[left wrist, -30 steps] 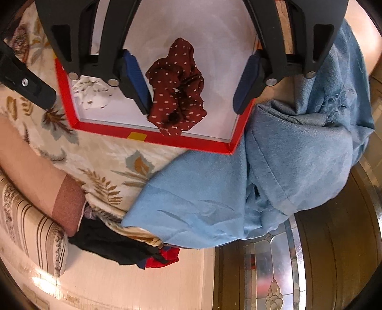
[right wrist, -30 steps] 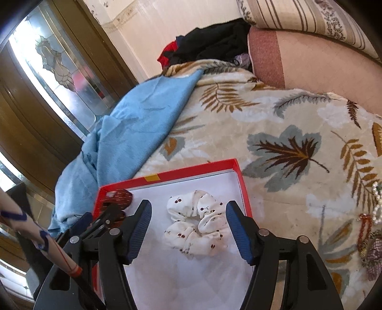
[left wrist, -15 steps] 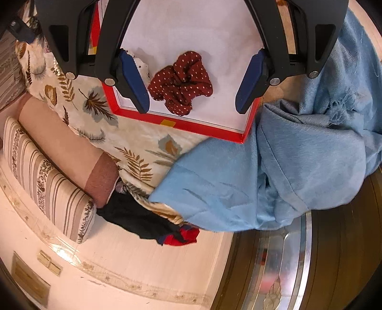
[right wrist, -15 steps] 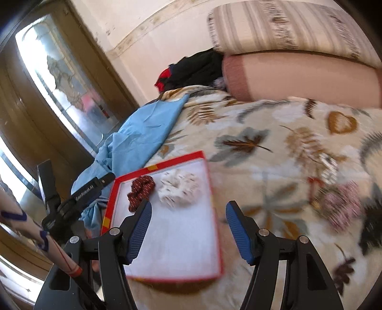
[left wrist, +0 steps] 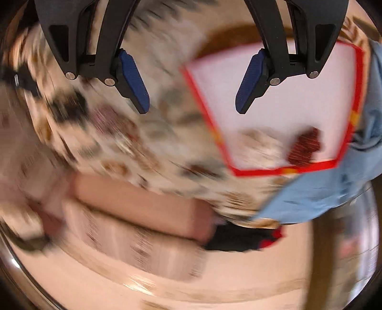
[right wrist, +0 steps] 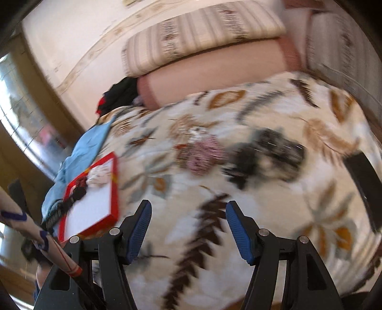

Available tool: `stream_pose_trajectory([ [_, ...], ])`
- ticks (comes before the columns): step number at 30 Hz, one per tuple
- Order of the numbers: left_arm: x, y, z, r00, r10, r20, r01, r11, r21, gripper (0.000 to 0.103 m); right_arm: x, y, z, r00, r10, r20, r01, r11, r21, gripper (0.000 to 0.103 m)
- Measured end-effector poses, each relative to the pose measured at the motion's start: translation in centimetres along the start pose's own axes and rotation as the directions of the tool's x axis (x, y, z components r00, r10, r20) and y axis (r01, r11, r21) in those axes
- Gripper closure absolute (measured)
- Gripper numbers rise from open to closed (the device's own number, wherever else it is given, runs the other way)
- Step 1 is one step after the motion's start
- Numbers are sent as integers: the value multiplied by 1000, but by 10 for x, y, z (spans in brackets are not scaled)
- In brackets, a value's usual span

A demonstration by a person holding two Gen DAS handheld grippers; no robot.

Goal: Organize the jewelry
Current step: 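Move both open tools back toward the remaining accessories on the bed, then grasp black mesh bow scrunchie with right tool while left tool grasps rhinestone butterfly clip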

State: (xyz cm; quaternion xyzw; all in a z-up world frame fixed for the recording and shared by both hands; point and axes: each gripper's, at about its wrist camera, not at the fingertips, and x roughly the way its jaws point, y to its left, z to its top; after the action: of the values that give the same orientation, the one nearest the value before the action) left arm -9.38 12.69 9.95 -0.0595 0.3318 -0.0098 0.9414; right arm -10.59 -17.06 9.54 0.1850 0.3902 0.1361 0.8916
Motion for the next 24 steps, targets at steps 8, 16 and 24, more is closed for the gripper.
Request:
stream_pose_trajectory([
  [8, 4, -57, -27, 981, -145, -130, 149, 988, 25, 29, -11, -70, 3, 998, -48, 39, 43, 990, 137, 34],
  [16, 27, -103, -15, 960, -209, -185, 226, 971, 78, 29, 17, -134, 57, 998, -64, 26, 56, 972, 228, 34],
  [24, 63, -139, 10, 934, -259, -246, 281, 958, 57, 29, 68, -164, 66, 995, 85, -61, -55, 923, 382, 30],
])
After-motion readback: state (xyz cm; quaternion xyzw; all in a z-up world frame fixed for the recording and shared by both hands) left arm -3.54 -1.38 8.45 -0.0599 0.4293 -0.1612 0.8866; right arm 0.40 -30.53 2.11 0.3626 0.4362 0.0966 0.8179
